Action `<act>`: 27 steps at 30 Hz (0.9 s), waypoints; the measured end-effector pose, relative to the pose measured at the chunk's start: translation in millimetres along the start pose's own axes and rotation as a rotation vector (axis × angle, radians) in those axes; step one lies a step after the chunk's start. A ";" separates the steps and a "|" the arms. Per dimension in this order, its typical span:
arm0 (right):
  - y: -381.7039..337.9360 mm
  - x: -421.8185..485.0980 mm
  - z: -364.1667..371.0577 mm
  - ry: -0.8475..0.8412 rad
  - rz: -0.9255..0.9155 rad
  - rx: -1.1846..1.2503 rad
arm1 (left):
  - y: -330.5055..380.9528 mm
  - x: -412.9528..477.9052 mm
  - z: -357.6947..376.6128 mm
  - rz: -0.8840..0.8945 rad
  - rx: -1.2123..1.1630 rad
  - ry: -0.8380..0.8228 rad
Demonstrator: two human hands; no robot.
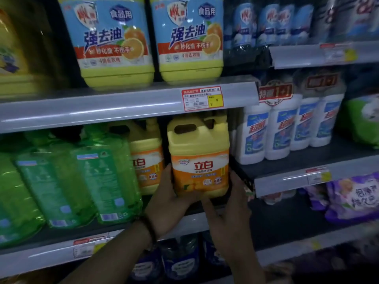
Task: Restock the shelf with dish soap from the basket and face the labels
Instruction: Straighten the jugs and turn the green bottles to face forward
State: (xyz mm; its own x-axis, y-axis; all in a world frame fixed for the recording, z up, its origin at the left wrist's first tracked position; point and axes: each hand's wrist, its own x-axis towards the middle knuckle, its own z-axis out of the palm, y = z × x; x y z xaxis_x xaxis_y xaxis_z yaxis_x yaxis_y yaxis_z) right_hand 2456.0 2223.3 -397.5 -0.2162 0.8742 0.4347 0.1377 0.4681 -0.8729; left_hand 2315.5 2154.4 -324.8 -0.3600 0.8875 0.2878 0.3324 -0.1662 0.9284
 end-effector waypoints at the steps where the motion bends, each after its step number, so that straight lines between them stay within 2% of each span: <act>1: 1.0 2.2 0.0 -0.010 0.002 0.004 | -0.9 2.1 3.1 -0.002 0.001 0.001; 7: -1.0 5.8 -1.5 -0.074 0.028 0.159 | -8.5 7.5 4.4 -0.047 -0.012 0.054; 16: -6.5 -6.7 -21.9 -0.051 0.004 0.031 | -2.3 -15.3 6.1 0.002 0.011 0.074; 23: -3.6 -14.9 -23.2 -0.042 0.019 0.155 | -2.4 -5.9 14.3 -0.045 -0.055 0.060; 27: -6.2 -20.6 -20.6 -0.030 -0.039 0.178 | -8.9 0.3 13.8 -0.051 -0.047 0.073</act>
State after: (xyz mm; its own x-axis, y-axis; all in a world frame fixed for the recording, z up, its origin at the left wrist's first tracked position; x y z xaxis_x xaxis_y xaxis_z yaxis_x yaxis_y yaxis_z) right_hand 2479.5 2205.1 -396.4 -0.2473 0.8506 0.4641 -0.0436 0.4687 -0.8823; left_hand 2324.4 2162.1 -336.2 -0.4385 0.8619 0.2547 0.2714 -0.1432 0.9517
